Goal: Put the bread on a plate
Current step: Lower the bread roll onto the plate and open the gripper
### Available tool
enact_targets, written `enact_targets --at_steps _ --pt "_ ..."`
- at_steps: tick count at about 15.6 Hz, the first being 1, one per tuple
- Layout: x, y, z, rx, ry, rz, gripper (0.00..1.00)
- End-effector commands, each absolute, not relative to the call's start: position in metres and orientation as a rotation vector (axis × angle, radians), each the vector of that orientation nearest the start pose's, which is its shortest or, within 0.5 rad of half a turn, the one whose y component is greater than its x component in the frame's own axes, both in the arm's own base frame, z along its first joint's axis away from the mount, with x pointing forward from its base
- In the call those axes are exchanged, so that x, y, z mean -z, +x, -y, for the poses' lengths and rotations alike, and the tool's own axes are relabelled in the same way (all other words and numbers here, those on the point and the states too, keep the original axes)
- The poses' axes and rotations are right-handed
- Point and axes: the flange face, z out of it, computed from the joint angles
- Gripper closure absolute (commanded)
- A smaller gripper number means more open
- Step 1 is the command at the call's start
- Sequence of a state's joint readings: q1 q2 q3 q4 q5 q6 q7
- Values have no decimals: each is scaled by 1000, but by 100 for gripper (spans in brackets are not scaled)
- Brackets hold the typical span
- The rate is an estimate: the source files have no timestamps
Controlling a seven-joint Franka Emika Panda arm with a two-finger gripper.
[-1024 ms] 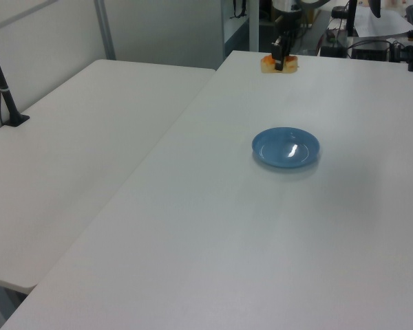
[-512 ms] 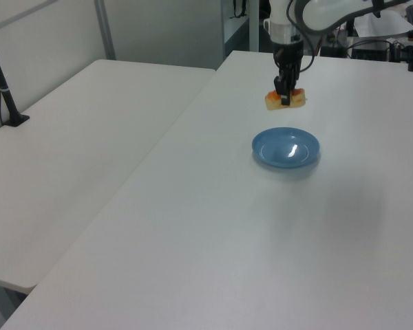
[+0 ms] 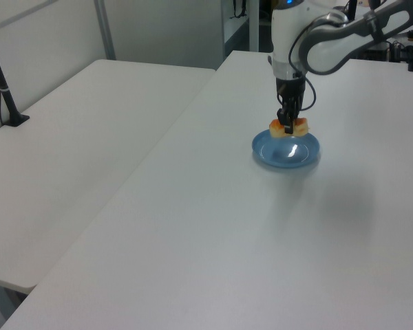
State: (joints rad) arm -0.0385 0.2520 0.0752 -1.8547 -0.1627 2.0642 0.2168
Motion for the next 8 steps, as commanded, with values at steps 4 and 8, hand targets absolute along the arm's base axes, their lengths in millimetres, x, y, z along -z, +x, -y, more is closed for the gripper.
enact_targets --at_steps 4,8 --pt "-331 626 -8 24 -3332 -246 66" --pt "-339 626 -9 35 -3340 -278 0"
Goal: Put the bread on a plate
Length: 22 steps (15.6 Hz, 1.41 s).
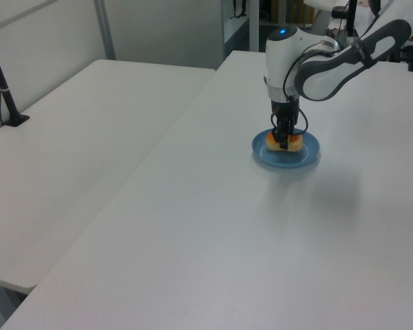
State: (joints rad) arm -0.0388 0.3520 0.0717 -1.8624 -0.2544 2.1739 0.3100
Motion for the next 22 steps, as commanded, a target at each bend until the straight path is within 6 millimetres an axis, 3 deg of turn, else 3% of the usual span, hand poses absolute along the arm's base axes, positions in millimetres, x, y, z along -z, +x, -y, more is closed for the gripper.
enact_targets --at_steps 1,4,8,11,13,14,17,19,22 --pt "-343 626 -7 60 -3356 -321 0" --pt "-347 625 -4 79 -3403 -360 0" --pt "-384 616 1 90 -3420 -354 0" --pt "-444 604 5 163 -3384 -387 0" --pt "-491 598 18 144 -3299 -389 0" --pt "-529 593 29 108 -3247 -320 0" --pt "-599 582 64 106 -3172 -355 0" --pt "-626 569 78 168 -3118 -375 0" --pt "-645 556 99 221 -3128 -375 0"
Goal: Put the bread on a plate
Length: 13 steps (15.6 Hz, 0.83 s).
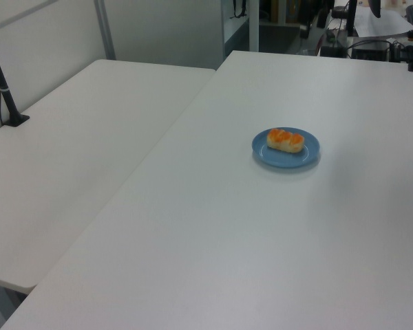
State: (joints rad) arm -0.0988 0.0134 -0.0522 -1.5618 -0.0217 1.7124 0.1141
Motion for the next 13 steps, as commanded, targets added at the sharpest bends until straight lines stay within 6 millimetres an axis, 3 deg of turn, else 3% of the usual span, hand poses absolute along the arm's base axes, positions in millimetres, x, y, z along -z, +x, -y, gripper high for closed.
enact_targets --at_steps 1,6,8,13 --pt "-652 554 103 240 -3131 -335 0" --pt "-657 546 93 201 -3173 -139 0" --pt "-660 544 83 197 -3168 -131 0" --pt "-659 541 95 162 -3157 -204 0"
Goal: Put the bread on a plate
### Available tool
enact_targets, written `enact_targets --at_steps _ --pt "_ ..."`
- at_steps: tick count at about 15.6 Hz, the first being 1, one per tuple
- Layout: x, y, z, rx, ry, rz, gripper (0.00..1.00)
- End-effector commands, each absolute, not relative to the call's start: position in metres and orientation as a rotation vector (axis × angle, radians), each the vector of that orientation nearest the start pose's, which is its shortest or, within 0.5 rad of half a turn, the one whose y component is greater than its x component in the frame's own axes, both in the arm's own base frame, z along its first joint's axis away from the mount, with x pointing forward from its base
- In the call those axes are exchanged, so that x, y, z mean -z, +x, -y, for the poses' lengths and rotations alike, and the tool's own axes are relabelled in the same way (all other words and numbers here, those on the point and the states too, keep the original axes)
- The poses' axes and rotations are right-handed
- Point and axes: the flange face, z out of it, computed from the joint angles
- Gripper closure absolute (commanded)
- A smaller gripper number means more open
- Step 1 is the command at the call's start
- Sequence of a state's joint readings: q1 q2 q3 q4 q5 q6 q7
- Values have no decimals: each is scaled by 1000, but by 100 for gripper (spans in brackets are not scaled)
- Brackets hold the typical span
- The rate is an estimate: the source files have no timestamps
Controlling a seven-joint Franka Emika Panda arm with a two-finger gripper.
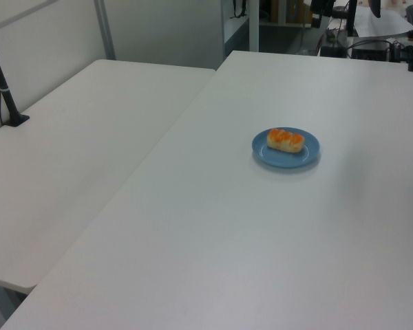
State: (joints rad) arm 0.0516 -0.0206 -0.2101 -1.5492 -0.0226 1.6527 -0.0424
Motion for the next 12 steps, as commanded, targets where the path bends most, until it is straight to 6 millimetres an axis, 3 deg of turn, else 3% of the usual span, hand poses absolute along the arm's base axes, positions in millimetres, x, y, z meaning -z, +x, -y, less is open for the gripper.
enact_targets --at_steps 1,4,12 --pt "-659 541 98 172 -3158 -209 0" --pt "-659 539 114 177 -3145 -247 0" --pt "-647 548 104 153 -3096 -280 0"
